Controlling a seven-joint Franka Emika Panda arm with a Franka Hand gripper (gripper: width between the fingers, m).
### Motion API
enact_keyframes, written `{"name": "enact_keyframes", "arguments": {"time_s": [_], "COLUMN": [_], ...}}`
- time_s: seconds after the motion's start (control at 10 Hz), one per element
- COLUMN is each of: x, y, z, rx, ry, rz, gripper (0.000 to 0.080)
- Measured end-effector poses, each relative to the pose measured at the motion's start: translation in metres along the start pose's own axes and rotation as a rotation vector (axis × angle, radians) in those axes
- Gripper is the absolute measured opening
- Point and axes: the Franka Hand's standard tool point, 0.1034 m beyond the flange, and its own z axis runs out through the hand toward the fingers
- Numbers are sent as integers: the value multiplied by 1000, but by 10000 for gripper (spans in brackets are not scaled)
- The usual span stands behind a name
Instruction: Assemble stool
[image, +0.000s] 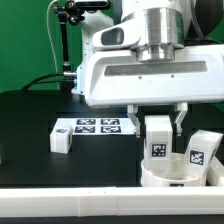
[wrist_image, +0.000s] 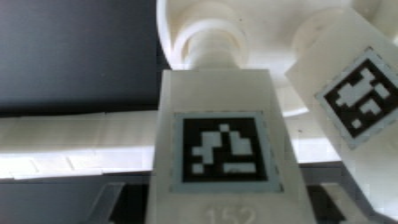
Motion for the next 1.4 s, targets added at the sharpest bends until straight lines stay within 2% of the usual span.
{"name": "enact_keyframes", "arguments": {"time_s": [0.6, 1.0, 1.4], "x": [-1, -3, -1], "y": [0, -8, -1], "z": [1, 1, 3], "rx": [-12, -10, -21], "ry": [103, 154, 187], "rz": [-8, -10, -18], "gripper": [338, 338, 338]}}
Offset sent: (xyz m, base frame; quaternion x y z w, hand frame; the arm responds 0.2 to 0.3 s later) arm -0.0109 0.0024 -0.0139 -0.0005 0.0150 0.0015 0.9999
